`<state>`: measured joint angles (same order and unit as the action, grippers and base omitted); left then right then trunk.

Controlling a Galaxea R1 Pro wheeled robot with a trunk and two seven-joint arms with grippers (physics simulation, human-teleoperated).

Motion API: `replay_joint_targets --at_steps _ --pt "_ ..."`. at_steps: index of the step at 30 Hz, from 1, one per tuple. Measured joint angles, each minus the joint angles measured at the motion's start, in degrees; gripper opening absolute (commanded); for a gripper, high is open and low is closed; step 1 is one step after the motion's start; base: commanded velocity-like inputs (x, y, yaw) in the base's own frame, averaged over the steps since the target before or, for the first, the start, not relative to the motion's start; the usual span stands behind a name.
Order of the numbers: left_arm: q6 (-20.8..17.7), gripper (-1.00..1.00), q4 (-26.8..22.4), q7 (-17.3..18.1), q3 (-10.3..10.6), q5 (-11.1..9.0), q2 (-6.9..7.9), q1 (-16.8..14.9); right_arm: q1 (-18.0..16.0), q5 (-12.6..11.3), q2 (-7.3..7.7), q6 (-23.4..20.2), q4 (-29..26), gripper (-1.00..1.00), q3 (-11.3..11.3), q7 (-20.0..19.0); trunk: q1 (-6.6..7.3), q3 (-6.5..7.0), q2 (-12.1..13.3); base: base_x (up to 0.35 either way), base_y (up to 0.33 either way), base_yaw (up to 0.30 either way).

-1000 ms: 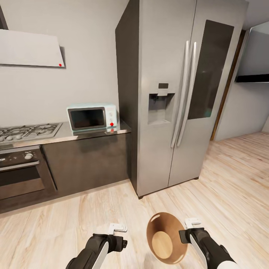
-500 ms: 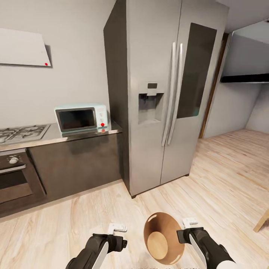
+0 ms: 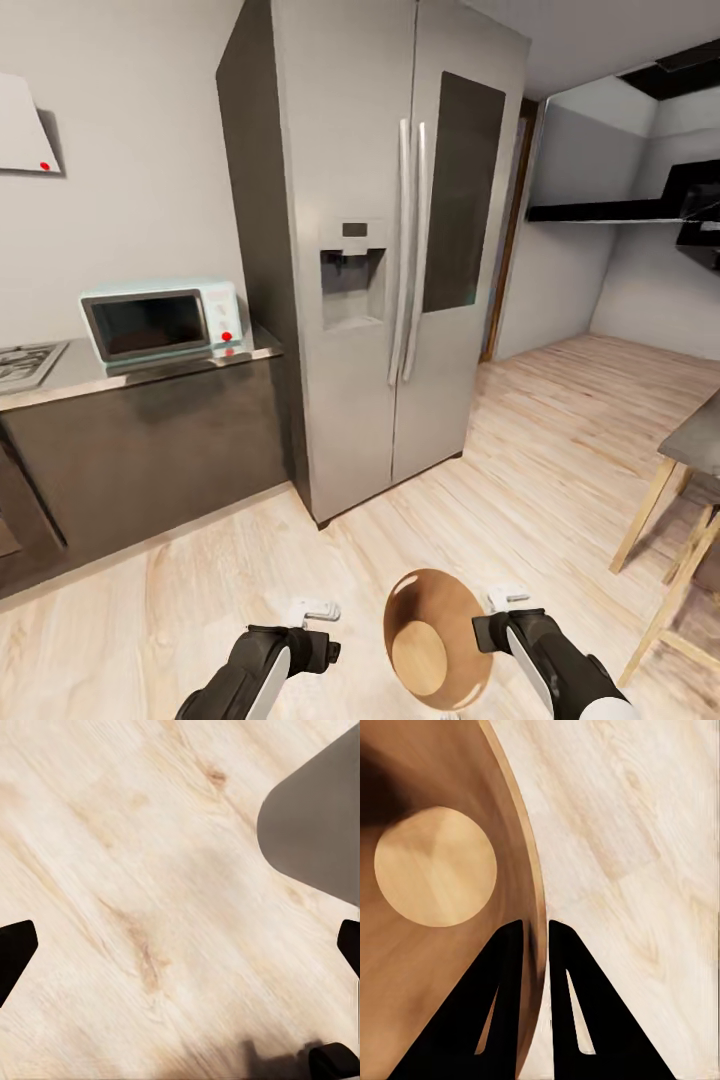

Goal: Put the three can of soda from the living room inside the tash can in the kitchen.

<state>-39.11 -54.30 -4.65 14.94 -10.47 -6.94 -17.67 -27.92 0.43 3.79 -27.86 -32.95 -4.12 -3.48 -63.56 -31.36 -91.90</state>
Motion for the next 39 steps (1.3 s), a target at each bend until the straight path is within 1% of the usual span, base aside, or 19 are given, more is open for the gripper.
replay_joint_targets --at_steps 12,14,15,16,17,18,19,20,22,25,27,33,39 --pt "0.00 1.00 -0.02 -0.01 0.00 0.02 0.00 0.00 0.01 0.02 0.00 0.01 0.04 -1.00 -0.05 -0.10 0.00 0.00 0.00 -0.098 0.002 -0.286" --pt "0.00 1.00 0.01 -0.01 0.00 0.02 0.00 0.00 0.01 0.42 0.04 0.02 0.06 -1.00 -0.05 -0.84 0.00 0.00 0.00 -0.098 0.066 -0.286" --pt "0.00 1.00 0.03 -0.01 0.00 0.02 0.00 0.00 0.02 0.14 0.04 0.02 0.08 -1.00 -0.07 -1.37 0.00 0.00 0.00 -0.098 0.094 -0.286" --pt "0.00 1.00 0.04 -0.01 0.00 0.01 0.00 0.00 0.00 -0.05 0.05 0.01 0.04 -1.00 -0.05 -1.96 0.00 0.00 0.00 -0.099 0.125 -0.286" --pt "0.00 1.00 0.06 -0.01 0.00 0.01 0.00 0.00 0.00 0.53 0.09 0.04 0.06 -1.00 -0.05 -3.17 0.00 0.00 0.00 -0.100 0.147 -0.286" --pt "0.00 1.00 0.06 -0.01 0.00 0.01 0.00 0.00 0.02 0.48 0.15 0.03 0.14 -1.00 -0.10 -4.41 0.00 0.00 0.00 -0.100 0.157 -0.286" --pt "0.00 1.00 0.06 -0.01 0.01 0.01 0.00 0.00 0.02 -0.16 0.17 -0.01 0.06 -1.00 -0.07 -4.99 0.00 0.00 0.00 -0.101 0.167 -0.286" --pt "0.00 1.00 0.09 -0.01 0.01 0.01 0.00 0.00 -0.02 -0.02 0.21 0.01 -0.01 -1.00 0.05 -5.34 0.00 0.01 0.00 -0.101 0.179 -0.286" --pt "0.00 1.00 0.11 -0.01 0.00 0.01 -0.03 0.00 0.01 1.20 0.27 0.10 0.09 -1.00 -0.05 -5.93 0.00 0.00 0.00 -0.101 0.213 -0.286" --pt "0.00 1.00 0.14 -0.01 0.01 0.01 -0.06 0.00 -0.01 0.40 0.25 0.04 0.01 -1.00 0.02 -6.44 0.00 0.00 0.00 -0.101 0.243 -0.286" --pt "0.00 1.00 0.14 -0.01 0.00 0.01 -0.08 0.00 0.01 0.88 0.30 0.08 0.06 -1.00 -0.03 -6.66 0.00 0.00 0.00 -0.101 0.264 -0.286" --pt "0.00 1.00 0.15 -0.01 0.00 0.01 -0.09 0.00 0.00 0.66 0.27 0.06 0.11 -1.00 -0.03 -6.86 0.00 0.00 0.00 -0.082 0.246 -0.286" --pt "0.12 1.00 0.15 0.07 0.00 0.02 -0.09 0.00 0.00 0.77 0.19 0.07 0.12 -1.00 -0.01 -6.88 0.00 0.00 0.00 -0.014 0.053 -0.286"
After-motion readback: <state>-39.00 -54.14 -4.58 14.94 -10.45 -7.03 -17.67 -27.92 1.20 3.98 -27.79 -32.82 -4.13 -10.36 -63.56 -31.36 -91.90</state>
